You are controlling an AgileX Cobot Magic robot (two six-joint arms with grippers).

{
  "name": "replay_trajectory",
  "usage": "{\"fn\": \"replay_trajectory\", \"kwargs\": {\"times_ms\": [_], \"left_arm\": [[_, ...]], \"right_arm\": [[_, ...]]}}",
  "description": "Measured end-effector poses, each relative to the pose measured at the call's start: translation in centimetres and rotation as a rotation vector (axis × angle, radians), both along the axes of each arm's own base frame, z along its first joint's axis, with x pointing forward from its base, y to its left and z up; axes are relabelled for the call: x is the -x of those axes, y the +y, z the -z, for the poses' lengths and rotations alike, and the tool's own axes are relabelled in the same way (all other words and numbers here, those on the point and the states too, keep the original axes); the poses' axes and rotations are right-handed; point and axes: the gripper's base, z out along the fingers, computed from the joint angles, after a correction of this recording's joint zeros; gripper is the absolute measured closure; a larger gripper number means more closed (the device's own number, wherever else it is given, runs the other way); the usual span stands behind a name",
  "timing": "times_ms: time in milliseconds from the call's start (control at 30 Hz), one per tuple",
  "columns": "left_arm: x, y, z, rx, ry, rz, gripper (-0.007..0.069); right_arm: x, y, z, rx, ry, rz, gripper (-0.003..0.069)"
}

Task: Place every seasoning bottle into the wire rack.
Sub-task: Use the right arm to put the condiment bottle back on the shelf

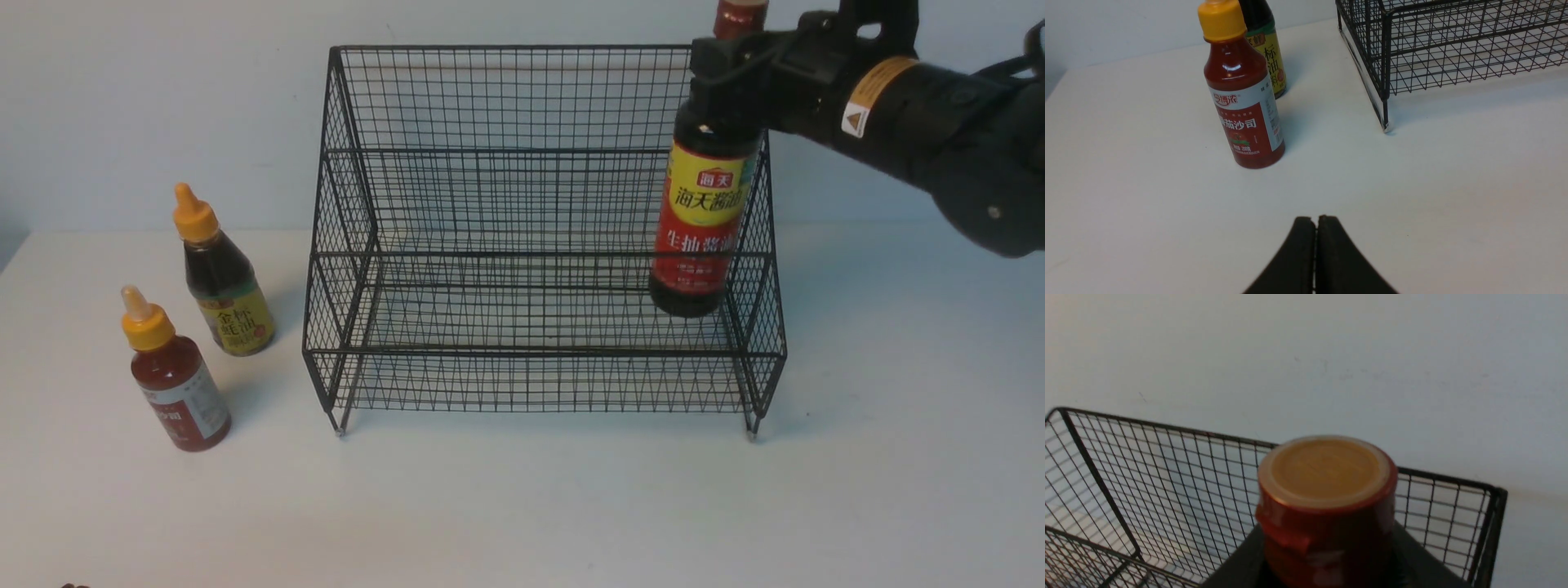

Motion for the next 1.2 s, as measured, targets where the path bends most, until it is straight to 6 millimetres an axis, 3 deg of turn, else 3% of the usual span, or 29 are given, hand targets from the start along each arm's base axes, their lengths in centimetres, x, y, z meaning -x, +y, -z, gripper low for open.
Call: {"fn": "replay_trajectory", "kwargs": {"times_ms": [333,767,900,1033,1200], "left_arm": [[0.0,0.0,0.0,0.000,0.000,0.000,0.0636],[0.0,0.0,0.0,0.000,0.000,0.000,0.0636],[0.0,0.0,0.0,0.000,0.000,0.000,0.0636],[0.0,0.0,0.0,0.000,0.000,0.000,0.0636],[0.0,0.0,0.0,0.000,0.000,0.000,0.0636]], "right_arm": [[-0.1,1.2,1.8,-0.001,0.095,-0.002,0.0385],[0.0,3.0,2.1,0.047,0.054,-0.078,0.0385],[0.0,3.2,2.1,0.037,0.053,-0.082,0.0338],[0.5,3.2,1.1,0.014,0.027,-0.088,0.0243],[2.1,2.4,-2.2,-0.004,-0.029,-0.073,0.0184]]}}
